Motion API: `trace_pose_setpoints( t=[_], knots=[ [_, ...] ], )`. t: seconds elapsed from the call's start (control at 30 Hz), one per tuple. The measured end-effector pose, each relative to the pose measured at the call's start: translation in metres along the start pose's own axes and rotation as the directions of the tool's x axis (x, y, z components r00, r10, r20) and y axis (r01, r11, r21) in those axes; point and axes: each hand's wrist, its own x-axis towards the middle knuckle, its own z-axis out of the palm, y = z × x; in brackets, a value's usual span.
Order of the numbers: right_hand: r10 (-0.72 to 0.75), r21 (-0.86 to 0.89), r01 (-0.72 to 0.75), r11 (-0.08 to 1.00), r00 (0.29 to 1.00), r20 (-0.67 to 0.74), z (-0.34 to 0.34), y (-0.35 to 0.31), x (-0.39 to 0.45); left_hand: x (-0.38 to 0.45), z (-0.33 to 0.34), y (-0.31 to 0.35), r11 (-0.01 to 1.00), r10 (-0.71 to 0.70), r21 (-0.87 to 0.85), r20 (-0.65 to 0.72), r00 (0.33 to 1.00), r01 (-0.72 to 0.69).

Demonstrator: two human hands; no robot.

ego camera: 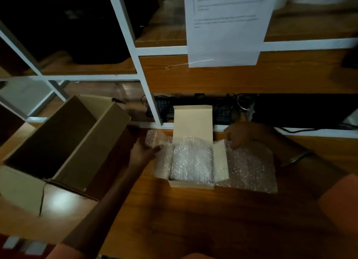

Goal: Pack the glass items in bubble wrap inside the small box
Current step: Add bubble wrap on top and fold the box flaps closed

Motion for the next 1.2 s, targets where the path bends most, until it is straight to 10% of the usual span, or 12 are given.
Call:
trace_pose_setpoints(
  t=[0.13, 0.27, 0.47, 0.7, 1.2],
  knots=[
    [-0.114, 0.057, 0.151, 0.987, 0.904, -0.412, 0.024, -0.026, 0.006, -0.004, 0.009, -0.012, 0.882, 0.299, 0.412, -0.117, 0.947, -0.227],
    [-0.115, -0.053, 0.107, 0.993, 0.978, -0.174, 0.047, -0.065, -0.005, -0.016, 0.022, 0.003, 0.571, 0.587, 0.615, 0.158, 0.794, -0.544],
    [-0.031, -0.236, -0.012, 0.972, 0.984, -0.177, 0.08, -0.067, -0.005, -0.001, 0.037, 0.007, 0.237, 0.302, 0.692, 0.615, 0.729, -0.682],
    [0.045, -0.165, -0.079, 0.983, 0.98, -0.195, 0.094, -0.087, 0.002, -0.007, 0.055, 0.005, 0.049, 0.172, 0.808, 0.572, 0.802, -0.587],
    [0.096, -0.166, -0.143, 0.976, 0.96, -0.262, 0.092, -0.08, 0.023, -0.01, 0.07, 0.006, -0.021, 0.142, 0.832, 0.552, 0.822, -0.555]
  ],
)
